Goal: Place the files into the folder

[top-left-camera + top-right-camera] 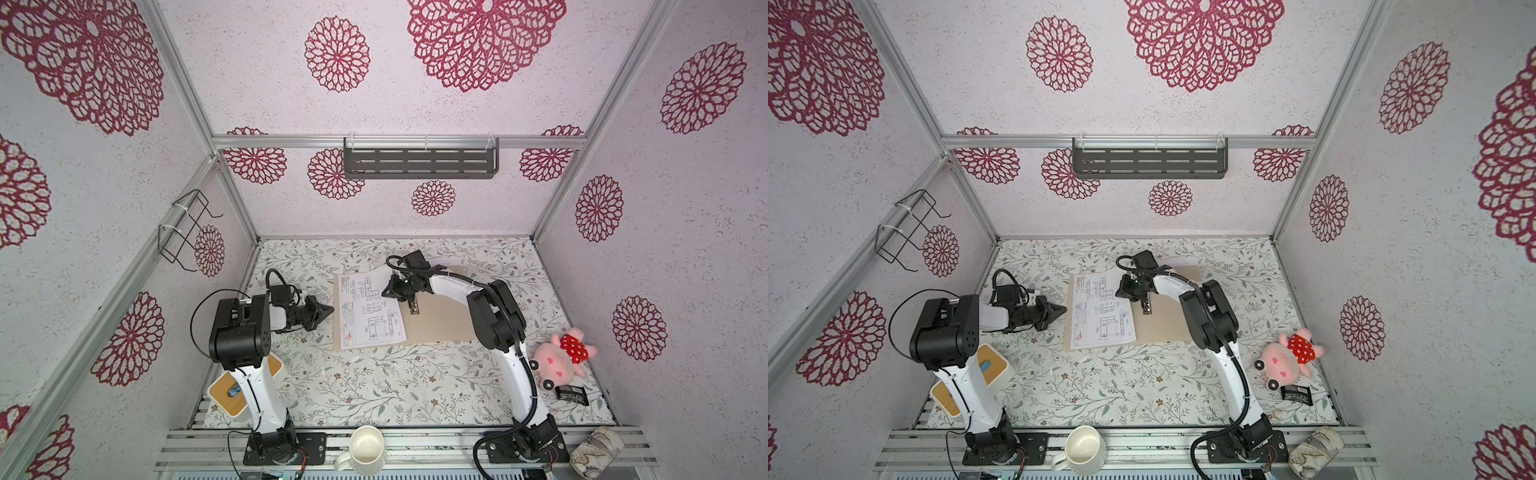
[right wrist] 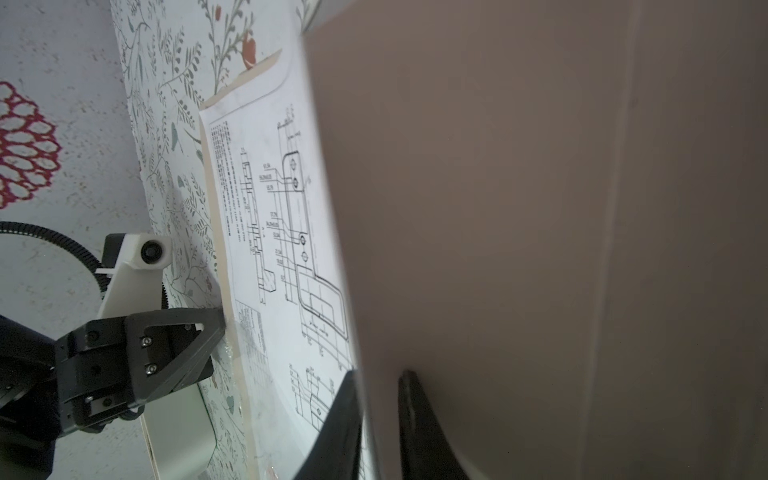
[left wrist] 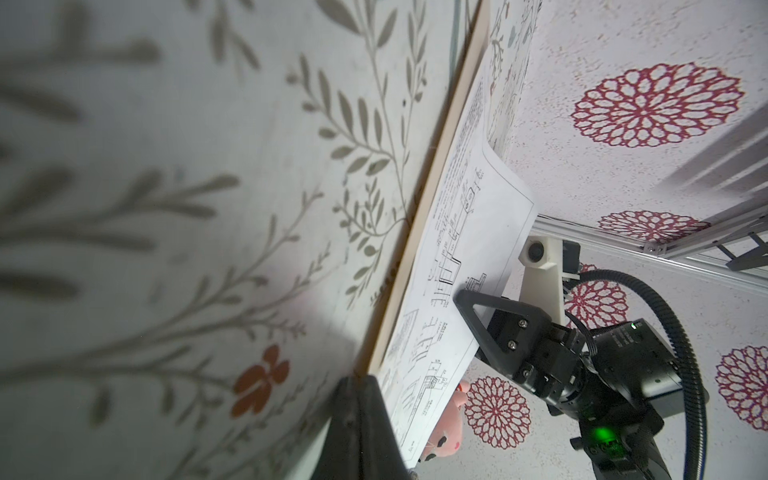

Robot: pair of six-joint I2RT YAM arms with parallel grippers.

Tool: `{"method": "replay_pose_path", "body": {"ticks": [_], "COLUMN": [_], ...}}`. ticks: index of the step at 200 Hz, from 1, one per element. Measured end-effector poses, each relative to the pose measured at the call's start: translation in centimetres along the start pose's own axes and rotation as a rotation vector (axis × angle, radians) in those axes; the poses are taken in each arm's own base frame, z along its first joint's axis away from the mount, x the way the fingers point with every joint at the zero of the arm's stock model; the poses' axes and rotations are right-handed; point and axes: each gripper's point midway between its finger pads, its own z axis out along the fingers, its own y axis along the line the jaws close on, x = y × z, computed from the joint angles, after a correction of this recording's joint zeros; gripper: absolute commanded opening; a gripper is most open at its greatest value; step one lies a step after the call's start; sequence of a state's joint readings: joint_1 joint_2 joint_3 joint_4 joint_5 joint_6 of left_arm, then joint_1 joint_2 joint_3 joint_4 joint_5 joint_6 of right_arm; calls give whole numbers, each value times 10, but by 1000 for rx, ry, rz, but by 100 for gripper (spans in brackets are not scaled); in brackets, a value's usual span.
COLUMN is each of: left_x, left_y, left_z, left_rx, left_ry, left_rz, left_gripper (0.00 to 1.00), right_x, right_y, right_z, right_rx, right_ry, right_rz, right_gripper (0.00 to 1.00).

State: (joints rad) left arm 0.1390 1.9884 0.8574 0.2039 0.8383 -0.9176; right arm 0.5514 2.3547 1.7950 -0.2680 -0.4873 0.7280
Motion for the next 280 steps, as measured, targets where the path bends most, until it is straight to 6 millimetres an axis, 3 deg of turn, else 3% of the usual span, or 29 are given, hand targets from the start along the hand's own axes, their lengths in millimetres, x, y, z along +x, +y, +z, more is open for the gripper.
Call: {"method": "replay_pose_path", "body": {"ticks": [135, 211, 280], "left_x": [2, 3, 6], "left_y": [-1, -1, -1], "left_z": [2, 2, 3], "left_rx": [5, 5, 7], "left_ry": [3, 5, 10], "left_rz": [-2, -1, 1], "left_gripper": [1, 2, 1], "right_x": [20, 36, 38], "right_y": [-5, -22, -21], "right_z": [-26, -24, -34], "right_rx": [65, 108, 120], "right_ry": [38, 77, 69], "right_rz": [24, 34, 14], "right_gripper": [17, 21, 7]}}
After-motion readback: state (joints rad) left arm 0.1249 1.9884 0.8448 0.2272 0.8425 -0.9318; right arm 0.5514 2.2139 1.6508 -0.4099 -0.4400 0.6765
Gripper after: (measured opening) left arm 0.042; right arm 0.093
